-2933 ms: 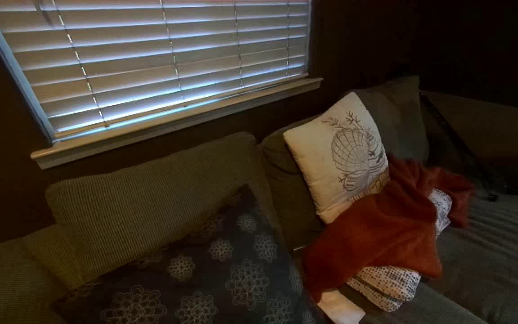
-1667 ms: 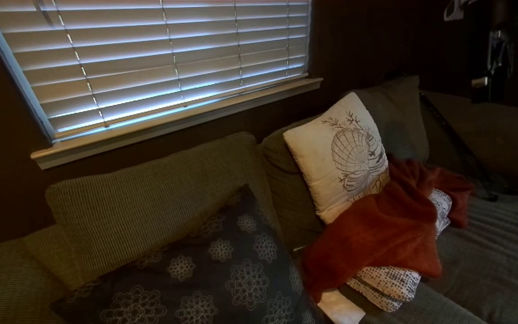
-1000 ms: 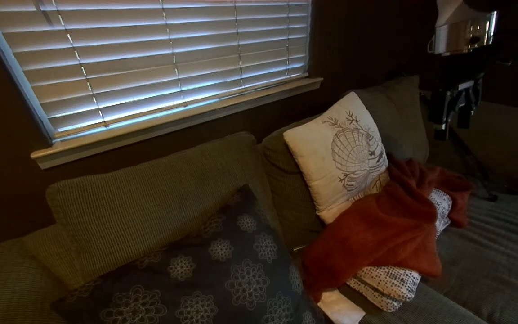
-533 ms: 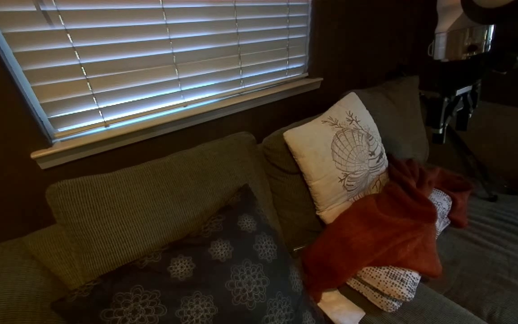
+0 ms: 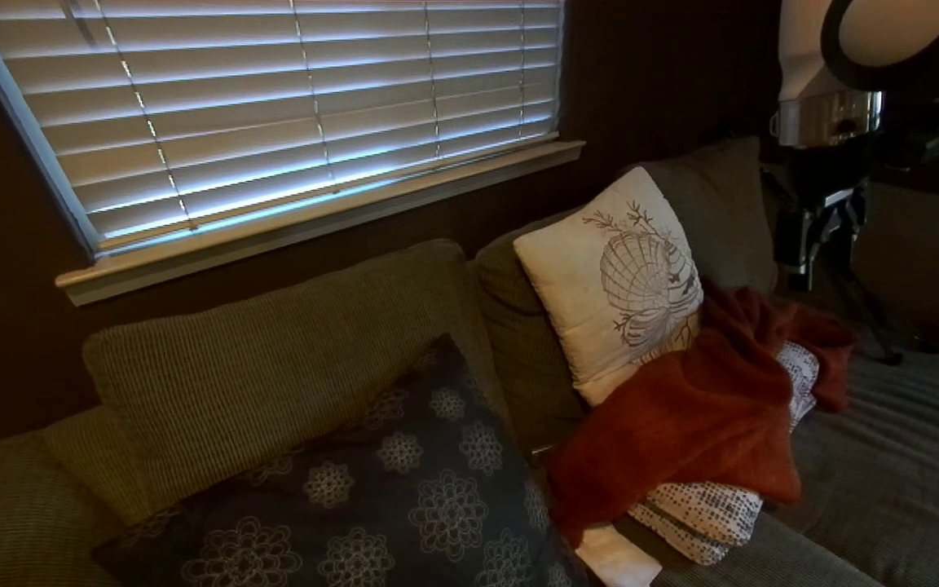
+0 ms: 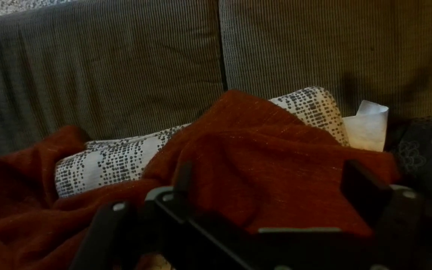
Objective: Unfold the blanket and remove the remote from the blanket
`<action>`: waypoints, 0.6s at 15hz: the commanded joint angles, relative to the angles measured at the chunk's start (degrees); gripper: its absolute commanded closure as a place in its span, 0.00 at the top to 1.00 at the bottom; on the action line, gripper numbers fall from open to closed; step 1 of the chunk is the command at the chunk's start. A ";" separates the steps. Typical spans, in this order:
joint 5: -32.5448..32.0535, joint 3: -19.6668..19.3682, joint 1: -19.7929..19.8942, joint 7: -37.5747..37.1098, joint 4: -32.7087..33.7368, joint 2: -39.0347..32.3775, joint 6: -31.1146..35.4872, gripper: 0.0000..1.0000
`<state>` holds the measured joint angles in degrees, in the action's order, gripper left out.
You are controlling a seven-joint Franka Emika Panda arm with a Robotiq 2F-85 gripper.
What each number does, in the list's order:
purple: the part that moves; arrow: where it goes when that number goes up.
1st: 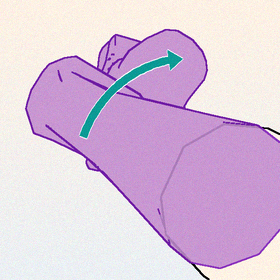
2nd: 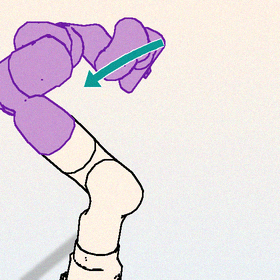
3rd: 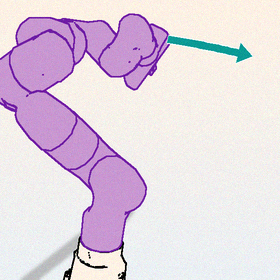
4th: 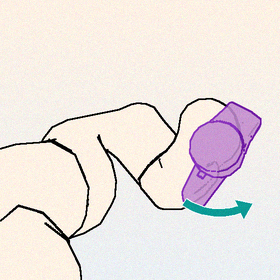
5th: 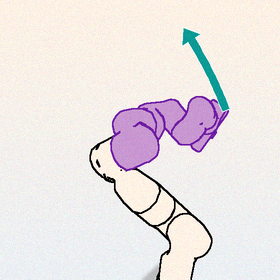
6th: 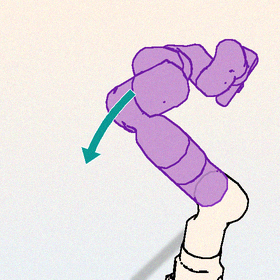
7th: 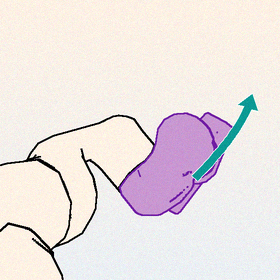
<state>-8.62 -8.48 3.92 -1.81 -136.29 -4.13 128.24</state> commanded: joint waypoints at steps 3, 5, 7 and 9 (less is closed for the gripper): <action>0.00 0.02 1.22 -4.74 -2.11 -5.37 9.14 1.00; -0.06 -0.74 1.92 -5.83 -3.68 -6.94 14.08 1.00; -1.40 -1.91 2.33 -7.17 -4.65 -9.10 18.39 1.00; -2.18 -3.29 2.60 -7.74 -5.45 -11.41 23.06 1.00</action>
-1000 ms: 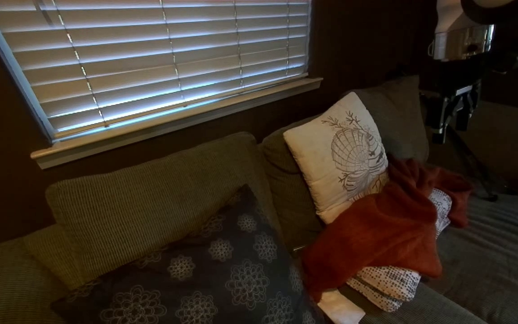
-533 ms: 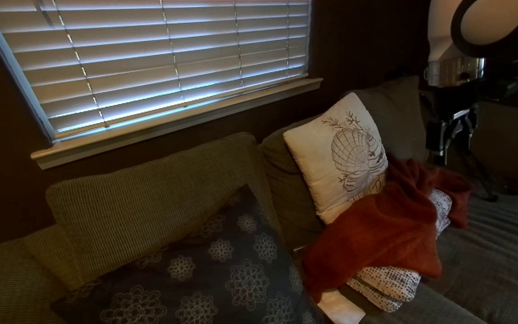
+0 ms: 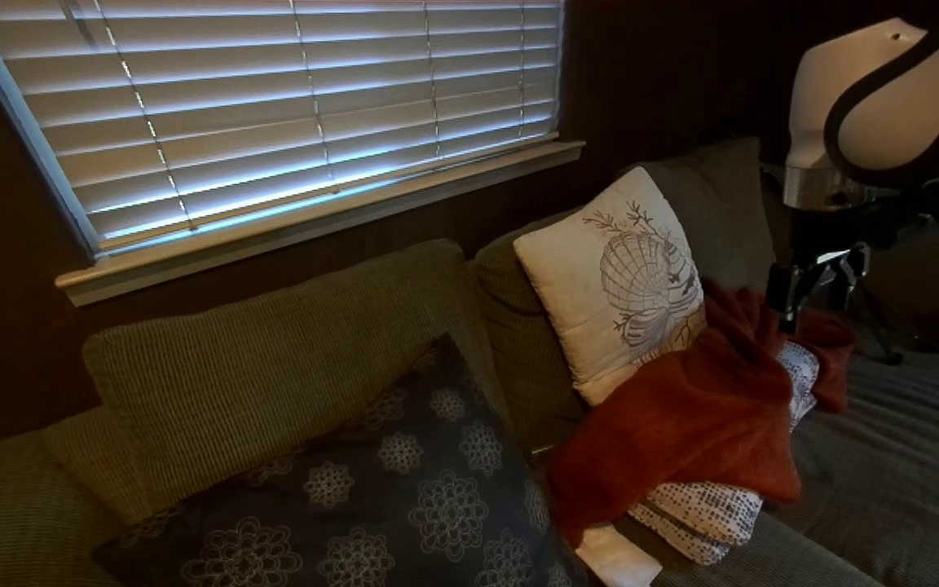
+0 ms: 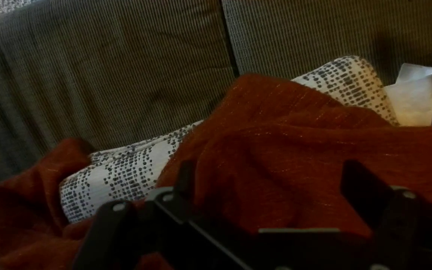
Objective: Unfold the blanket and remove the remote from the blanket
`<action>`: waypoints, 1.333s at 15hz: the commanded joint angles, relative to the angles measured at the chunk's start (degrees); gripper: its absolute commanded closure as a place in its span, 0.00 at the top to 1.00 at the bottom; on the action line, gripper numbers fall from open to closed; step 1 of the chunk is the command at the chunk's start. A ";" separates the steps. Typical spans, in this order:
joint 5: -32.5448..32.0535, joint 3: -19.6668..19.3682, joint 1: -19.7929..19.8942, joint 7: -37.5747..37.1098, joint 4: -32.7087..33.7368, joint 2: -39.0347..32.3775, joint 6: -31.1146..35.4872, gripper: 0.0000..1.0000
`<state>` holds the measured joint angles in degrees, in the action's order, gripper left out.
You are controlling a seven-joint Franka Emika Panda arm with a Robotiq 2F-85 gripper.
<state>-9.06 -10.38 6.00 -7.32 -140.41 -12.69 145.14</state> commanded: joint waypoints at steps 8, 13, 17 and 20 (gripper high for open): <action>1.92 -3.97 0.85 0.87 -1.42 -13.49 29.37 1.00; 3.03 -4.62 -0.18 1.24 -1.69 -13.38 28.57 1.00; 3.96 -3.46 1.14 1.47 0.65 -16.33 24.91 1.00; 5.97 -0.76 4.58 3.61 1.72 -19.14 26.36 1.00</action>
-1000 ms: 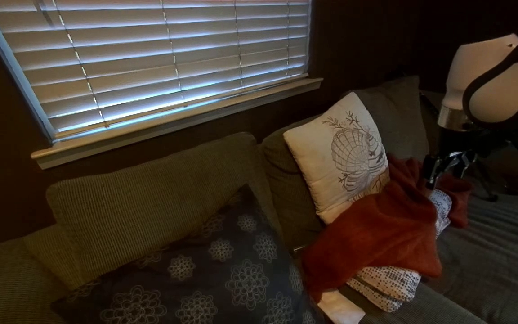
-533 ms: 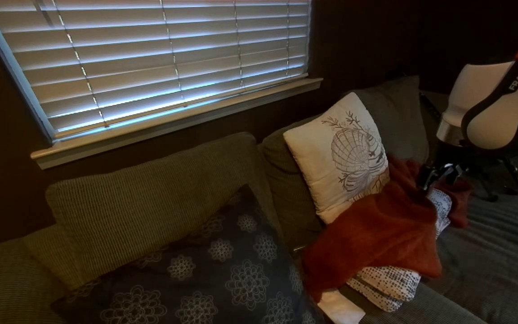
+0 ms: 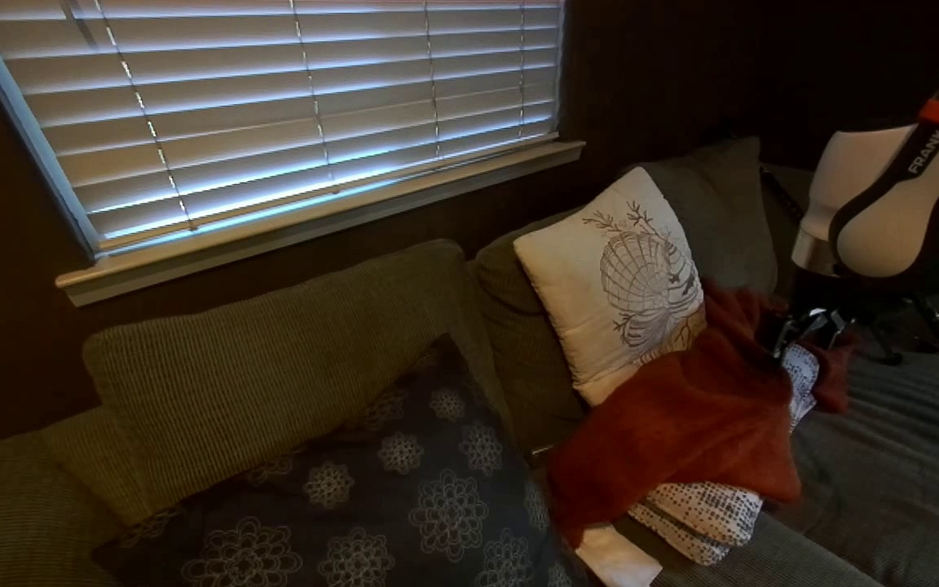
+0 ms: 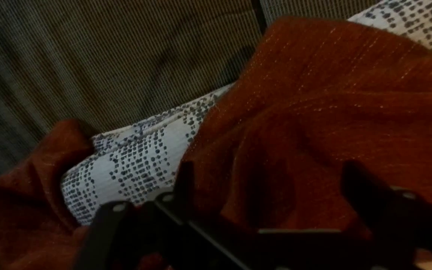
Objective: Unfold the blanket and remove the remote from the blanket
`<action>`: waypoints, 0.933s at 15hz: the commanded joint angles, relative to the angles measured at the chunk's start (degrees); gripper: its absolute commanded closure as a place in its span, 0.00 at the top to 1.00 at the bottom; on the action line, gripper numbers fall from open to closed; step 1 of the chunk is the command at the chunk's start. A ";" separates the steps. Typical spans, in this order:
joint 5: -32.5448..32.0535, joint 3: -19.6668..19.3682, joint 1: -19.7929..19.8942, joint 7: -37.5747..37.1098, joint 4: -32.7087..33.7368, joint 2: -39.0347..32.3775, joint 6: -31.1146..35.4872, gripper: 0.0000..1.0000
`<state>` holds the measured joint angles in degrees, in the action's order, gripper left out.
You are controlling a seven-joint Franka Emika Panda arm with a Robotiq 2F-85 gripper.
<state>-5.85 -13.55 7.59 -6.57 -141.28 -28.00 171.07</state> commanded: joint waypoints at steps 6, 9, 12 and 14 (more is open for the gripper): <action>3.84 3.27 5.89 4.66 6.09 -9.26 2.60 1.00; 4.31 4.75 7.78 5.40 8.33 -11.50 4.59 1.00; 4.62 7.34 10.14 6.08 10.09 -12.99 6.99 1.00; 4.73 8.70 11.20 6.51 11.00 -13.56 7.46 1.00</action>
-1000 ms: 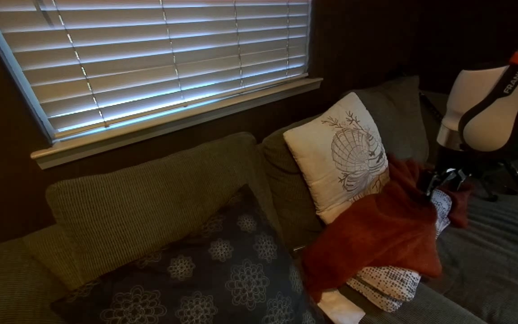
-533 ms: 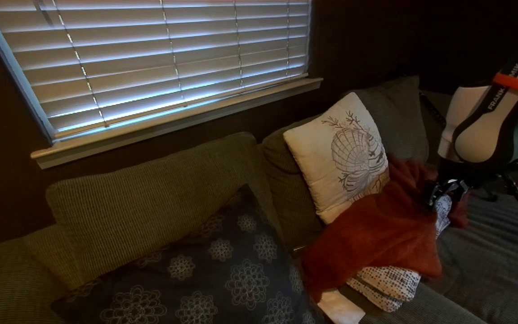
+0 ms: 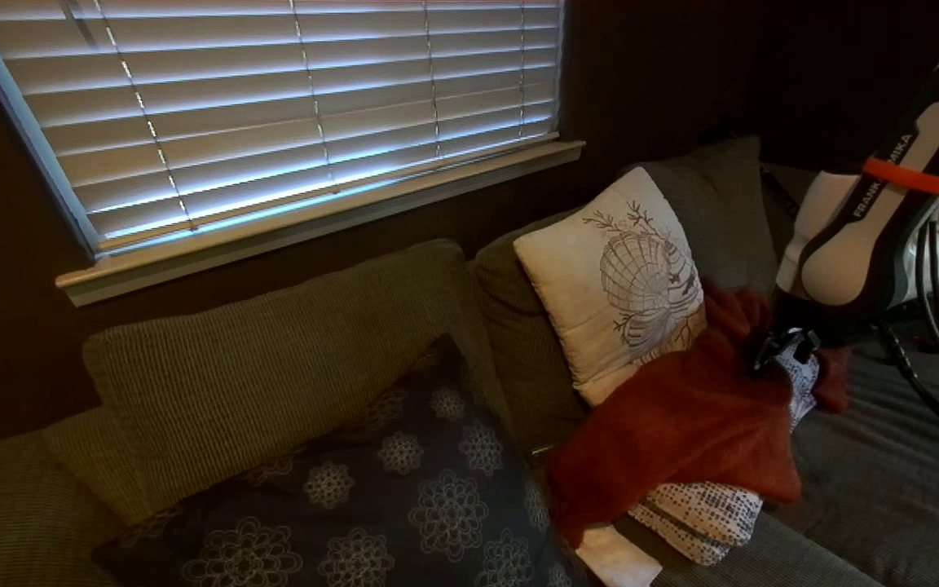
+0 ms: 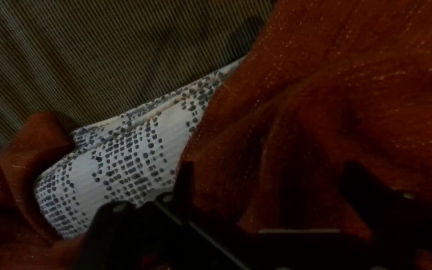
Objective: Unfold the blanket and remove the remote from the blanket
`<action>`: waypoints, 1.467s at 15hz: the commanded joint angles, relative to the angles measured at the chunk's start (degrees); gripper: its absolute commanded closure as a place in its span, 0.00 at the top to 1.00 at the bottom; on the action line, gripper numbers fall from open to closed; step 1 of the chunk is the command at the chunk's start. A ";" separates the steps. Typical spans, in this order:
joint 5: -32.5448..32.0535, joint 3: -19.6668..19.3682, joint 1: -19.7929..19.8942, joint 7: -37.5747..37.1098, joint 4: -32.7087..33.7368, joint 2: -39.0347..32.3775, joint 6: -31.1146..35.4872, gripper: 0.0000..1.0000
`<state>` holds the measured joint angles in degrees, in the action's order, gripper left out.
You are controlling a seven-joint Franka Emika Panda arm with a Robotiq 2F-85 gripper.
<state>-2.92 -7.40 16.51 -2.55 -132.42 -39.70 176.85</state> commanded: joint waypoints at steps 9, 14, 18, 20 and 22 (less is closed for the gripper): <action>2.86 5.24 3.15 2.07 1.63 -0.26 0.69 0.33; 2.21 -2.37 -6.83 -0.37 -2.28 4.35 0.69 0.02; 3.07 -3.11 -6.62 -0.48 -0.49 4.89 0.53 0.02; 3.92 -1.42 -4.29 0.02 1.55 4.40 -0.51 0.02; 4.44 -1.28 -3.65 -0.25 3.55 3.44 0.02 0.02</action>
<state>-0.33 -9.86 11.19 -3.10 -131.41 -35.73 177.47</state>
